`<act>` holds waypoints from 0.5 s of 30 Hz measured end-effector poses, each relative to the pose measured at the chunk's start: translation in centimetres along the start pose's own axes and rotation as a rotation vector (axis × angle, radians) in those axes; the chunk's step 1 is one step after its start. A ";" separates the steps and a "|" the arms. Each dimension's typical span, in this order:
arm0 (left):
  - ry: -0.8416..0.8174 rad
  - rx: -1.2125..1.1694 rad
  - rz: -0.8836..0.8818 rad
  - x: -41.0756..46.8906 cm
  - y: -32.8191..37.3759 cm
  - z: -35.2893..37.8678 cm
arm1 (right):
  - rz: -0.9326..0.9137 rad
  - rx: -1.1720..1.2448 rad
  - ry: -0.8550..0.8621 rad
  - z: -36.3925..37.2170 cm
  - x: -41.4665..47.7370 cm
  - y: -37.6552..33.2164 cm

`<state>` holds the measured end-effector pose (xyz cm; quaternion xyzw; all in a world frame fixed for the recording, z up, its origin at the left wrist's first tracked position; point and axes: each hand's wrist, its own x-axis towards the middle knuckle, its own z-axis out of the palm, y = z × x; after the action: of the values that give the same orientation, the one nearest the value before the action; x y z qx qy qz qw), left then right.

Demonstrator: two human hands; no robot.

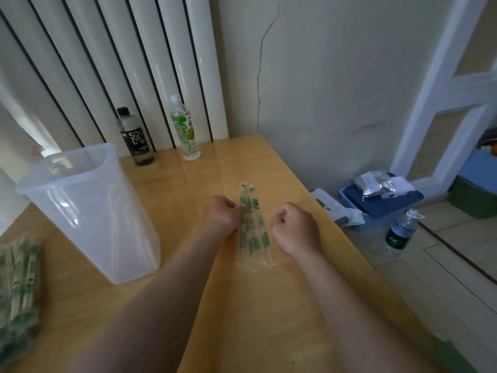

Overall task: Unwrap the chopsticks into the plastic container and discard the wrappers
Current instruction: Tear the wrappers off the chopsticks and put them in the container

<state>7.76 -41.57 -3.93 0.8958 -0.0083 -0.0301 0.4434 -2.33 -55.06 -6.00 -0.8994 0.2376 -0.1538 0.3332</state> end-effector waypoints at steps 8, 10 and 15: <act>-0.059 0.036 0.005 -0.3 -0.4 -1.1 | 0.011 0.028 0.000 0.0 0.0 0.1; -0.078 0.020 0.009 -0.7 -0.7 -1.6 | 0.007 0.039 -0.005 0.0 0.0 0.1; -0.133 -0.004 0.031 -2.8 -1.3 -4.3 | 0.043 0.090 -0.058 -0.8 -0.2 -0.4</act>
<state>5.21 -37.28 -2.21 0.8908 -0.0514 -0.0827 0.4439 -2.71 -55.15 -5.21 -0.8822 0.2398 -0.1313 0.3833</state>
